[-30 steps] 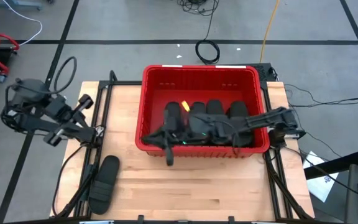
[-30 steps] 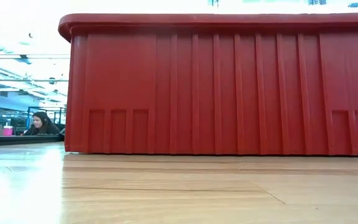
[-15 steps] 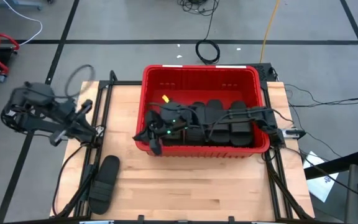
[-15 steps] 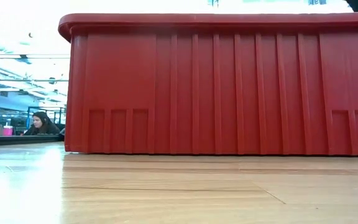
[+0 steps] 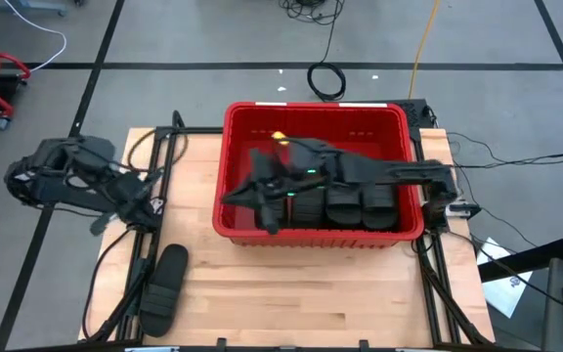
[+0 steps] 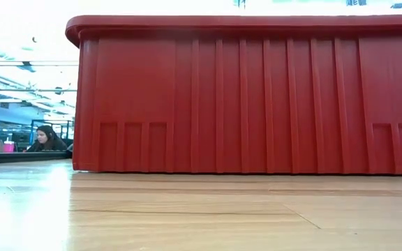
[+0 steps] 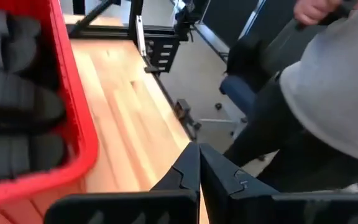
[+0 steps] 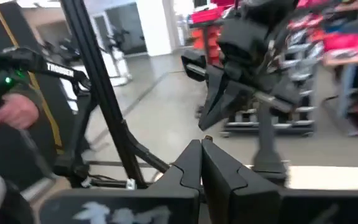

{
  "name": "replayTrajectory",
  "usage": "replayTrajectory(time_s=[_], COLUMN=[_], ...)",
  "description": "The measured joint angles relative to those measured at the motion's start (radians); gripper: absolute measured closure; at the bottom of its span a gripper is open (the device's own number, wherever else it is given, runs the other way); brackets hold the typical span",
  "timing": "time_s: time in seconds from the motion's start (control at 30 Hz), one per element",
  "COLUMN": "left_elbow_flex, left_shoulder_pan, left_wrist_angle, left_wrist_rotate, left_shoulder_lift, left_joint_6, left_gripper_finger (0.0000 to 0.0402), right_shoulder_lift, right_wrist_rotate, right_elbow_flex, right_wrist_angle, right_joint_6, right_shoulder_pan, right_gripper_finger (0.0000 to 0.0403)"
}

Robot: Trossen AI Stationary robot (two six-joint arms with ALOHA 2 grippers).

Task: Pick and place slides into bin
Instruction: Put the black slide into the red bin

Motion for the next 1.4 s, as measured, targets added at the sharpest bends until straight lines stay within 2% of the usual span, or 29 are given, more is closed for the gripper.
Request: replayTrajectory(time_s=[0.17, 0.3, 0.4, 0.5, 0.67, 0.8, 0.9, 1.1, 1.23, 1.4], left_elbow_flex=[-0.004, -0.079, -0.182, -0.278, -0.408, -0.478, -0.535, -0.669, -0.747, -0.814], left_shoulder_pan=[-0.002, -0.002, -0.003, -0.002, -0.017, -0.061, -0.100, -0.182, -0.227, -0.287], left_wrist_angle=[-0.097, -0.116, -0.118, -0.110, -0.081, -0.078, -0.045, 0.151, 0.278, 0.313], left_wrist_rotate=[0.006, 0.031, 0.056, 0.129, 0.266, 0.288, 0.308, 0.294, 0.293, 0.297], left_shoulder_lift=[-0.041, -0.084, -0.097, -0.107, -0.113, -0.114, -0.113, -0.113, -0.113, -0.113], left_joint_6=[-0.091, -0.133, -0.180, -0.207, -0.303, -0.379, -0.454, -0.576, -0.615, -0.662], left_gripper_finger=[0.0400, 0.0401, 0.0399, 0.0401, 0.0400, 0.0398, 0.0395, 0.0375, 0.0319, 0.0227], right_shoulder_lift=[-0.171, -0.352, -0.510, -0.657, -0.811, -0.839, -0.840, -0.846, -0.862, -0.870], right_wrist_rotate=[0.190, 0.327, 0.464, 0.558, 0.580, 0.613, 0.629, 0.571, 0.571, 0.550], right_elbow_flex=[-0.051, -0.255, -0.475, -0.722, -1.080, -1.261, -1.329, -1.337, -1.337, -1.337], right_wrist_angle=[-0.199, -0.115, 0.042, 0.286, 0.674, 0.925, 1.014, 1.014, 1.014, 1.012], right_joint_6=[-0.095, -0.111, -0.109, -0.121, -0.073, -0.023, 0.007, 0.028, 0.025, 0.022], right_shoulder_pan=[0.081, 0.140, 0.185, 0.223, 0.243, 0.245, 0.244, 0.245, 0.245, 0.245], right_gripper_finger=[0.0403, 0.0403, 0.0403, 0.0403, 0.0403, 0.0403, 0.0403, 0.0403, 0.0403, 0.0403])
